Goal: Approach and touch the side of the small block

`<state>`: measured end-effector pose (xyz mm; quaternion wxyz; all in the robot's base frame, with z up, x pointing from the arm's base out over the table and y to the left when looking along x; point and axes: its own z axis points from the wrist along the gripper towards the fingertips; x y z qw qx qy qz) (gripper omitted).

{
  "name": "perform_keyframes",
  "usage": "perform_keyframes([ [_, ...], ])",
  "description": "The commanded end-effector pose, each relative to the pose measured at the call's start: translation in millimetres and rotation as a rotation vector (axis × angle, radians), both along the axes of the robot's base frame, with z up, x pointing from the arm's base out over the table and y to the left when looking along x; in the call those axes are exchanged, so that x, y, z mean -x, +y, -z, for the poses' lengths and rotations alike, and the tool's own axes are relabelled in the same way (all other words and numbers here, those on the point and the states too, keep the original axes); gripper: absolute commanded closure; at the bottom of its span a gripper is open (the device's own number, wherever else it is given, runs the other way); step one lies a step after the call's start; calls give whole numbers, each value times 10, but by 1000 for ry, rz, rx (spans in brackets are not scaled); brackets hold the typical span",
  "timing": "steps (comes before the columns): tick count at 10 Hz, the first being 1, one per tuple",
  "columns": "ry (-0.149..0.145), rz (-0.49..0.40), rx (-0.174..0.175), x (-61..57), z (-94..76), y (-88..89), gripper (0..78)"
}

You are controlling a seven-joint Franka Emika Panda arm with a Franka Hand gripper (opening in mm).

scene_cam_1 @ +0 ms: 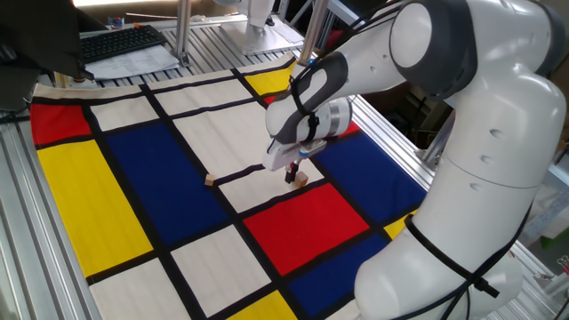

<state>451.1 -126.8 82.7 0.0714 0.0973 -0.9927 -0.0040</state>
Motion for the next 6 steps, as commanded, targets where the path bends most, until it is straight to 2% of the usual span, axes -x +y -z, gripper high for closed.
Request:
perform_keyframes([
  [1, -35, 17, -52, 2, -240, -34, 776],
  [3, -35, 21, -42, 4, -540, -70, 776],
  [6, -47, 9, -48, 35, -847, -161, 776],
])
